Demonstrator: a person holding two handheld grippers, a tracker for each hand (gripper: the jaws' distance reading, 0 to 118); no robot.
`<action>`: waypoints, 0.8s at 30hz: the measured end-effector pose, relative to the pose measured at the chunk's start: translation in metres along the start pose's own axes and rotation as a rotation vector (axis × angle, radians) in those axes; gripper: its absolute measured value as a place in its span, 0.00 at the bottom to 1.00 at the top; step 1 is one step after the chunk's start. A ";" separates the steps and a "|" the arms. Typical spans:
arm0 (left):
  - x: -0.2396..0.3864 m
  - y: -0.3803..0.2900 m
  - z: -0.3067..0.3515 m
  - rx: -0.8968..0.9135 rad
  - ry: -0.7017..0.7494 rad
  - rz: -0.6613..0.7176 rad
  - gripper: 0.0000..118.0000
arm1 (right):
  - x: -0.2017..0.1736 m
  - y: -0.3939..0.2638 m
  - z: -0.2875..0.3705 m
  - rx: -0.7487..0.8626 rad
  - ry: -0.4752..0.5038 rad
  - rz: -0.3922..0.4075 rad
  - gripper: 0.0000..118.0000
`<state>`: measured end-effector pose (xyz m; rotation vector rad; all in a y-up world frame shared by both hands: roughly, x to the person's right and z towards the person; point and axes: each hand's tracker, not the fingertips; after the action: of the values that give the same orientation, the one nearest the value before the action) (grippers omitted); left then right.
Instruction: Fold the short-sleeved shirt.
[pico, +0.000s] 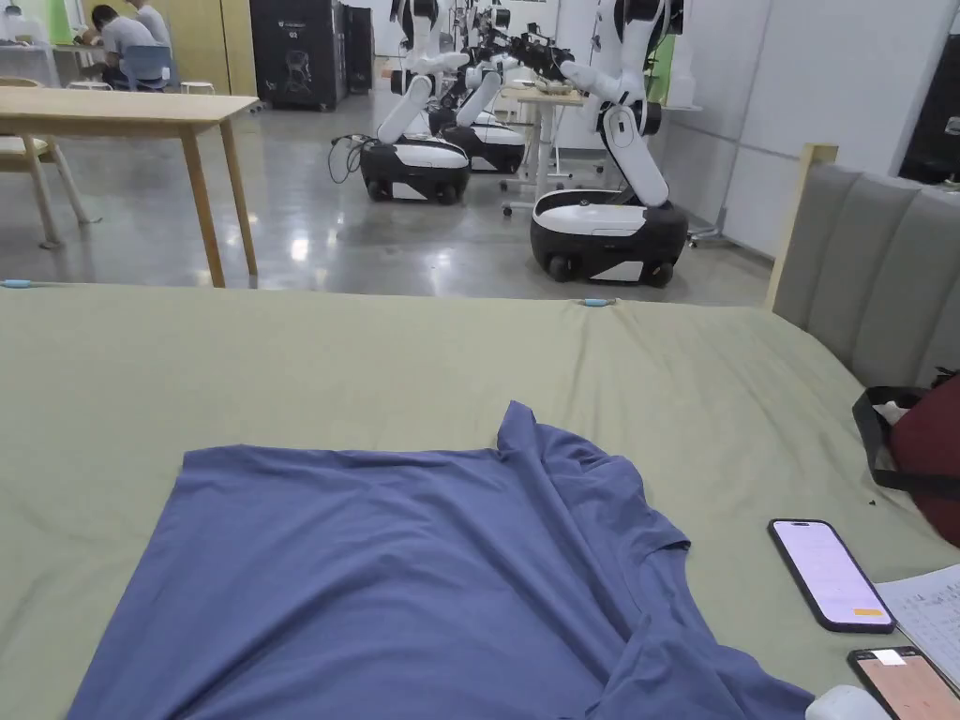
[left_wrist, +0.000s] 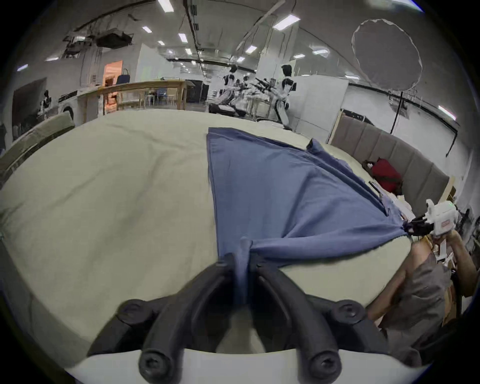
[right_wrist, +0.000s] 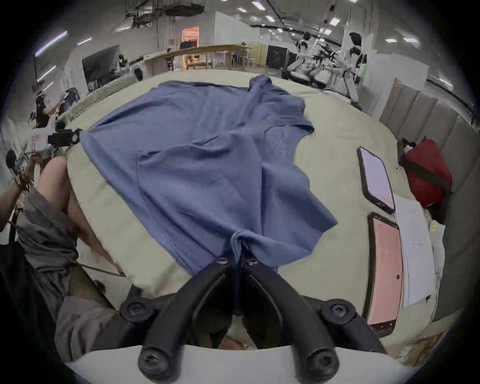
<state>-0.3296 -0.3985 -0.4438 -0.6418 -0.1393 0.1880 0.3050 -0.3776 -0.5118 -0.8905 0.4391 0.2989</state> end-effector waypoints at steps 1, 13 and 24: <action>0.001 0.002 0.003 0.012 0.002 0.000 0.75 | 0.001 0.000 0.010 0.055 -0.019 0.006 0.55; 0.025 -0.004 0.139 0.230 0.164 0.078 0.25 | -0.055 -0.037 0.206 0.573 -0.116 -0.290 0.46; 0.014 0.028 0.053 0.074 0.113 -0.033 0.91 | -0.084 -0.006 0.205 0.575 -0.090 -0.233 0.06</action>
<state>-0.3296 -0.3431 -0.4175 -0.5748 -0.0342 0.1240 0.2838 -0.2236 -0.3540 -0.3575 0.3085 -0.0086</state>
